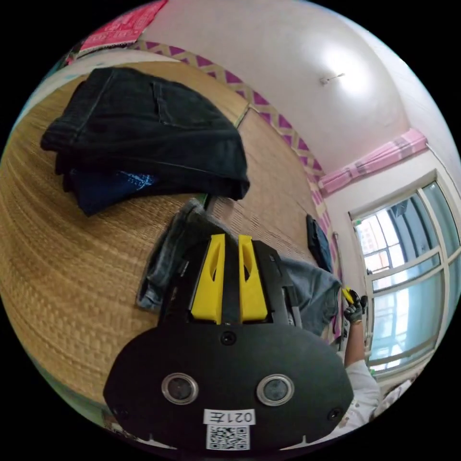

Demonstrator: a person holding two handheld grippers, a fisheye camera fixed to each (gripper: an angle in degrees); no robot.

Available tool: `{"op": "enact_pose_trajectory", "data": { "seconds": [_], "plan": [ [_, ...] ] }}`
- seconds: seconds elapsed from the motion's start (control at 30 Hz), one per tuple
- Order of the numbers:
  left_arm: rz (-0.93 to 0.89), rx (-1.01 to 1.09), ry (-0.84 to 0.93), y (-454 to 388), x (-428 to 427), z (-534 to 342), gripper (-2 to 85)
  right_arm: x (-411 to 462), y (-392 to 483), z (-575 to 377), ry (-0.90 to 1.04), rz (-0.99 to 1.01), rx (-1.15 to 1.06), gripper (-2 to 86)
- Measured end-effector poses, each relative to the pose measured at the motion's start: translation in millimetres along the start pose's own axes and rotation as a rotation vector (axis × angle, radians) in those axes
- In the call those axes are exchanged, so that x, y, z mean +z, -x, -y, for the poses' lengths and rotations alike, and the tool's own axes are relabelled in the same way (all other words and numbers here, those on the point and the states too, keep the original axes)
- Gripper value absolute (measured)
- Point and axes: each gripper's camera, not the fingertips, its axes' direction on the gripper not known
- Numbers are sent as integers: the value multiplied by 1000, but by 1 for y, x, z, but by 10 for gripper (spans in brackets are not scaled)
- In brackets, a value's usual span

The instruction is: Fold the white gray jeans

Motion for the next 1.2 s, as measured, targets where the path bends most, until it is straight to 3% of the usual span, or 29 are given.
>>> {"op": "enact_pose_trajectory", "data": {
  "seconds": [0.27,0.47,0.6,0.8,0.9,1.0,1.1,1.2],
  "plan": [
    [107,145,-72,-6,-21,-38,31,46,74,-74,200,-149,-404,75],
    [173,74,-65,-4,4,-31,83,99,122,-130,293,-24,-531,74],
    [133,85,-74,-6,18,-19,14,126,137,-151,358,-15,-567,73],
    [127,187,-139,-29,-10,-30,-8,135,167,-191,412,19,-755,69],
    [167,147,-43,-11,14,-28,-9,157,188,-222,446,-117,-959,95],
    [163,167,-54,-10,23,-27,-9,176,201,-244,454,-186,-1080,99],
    [171,166,-46,-14,28,-25,-9,184,204,-253,390,-303,-1124,53],
    [174,179,-37,-18,29,-23,-9,172,207,-253,391,-285,-1110,5]
  ]
}}
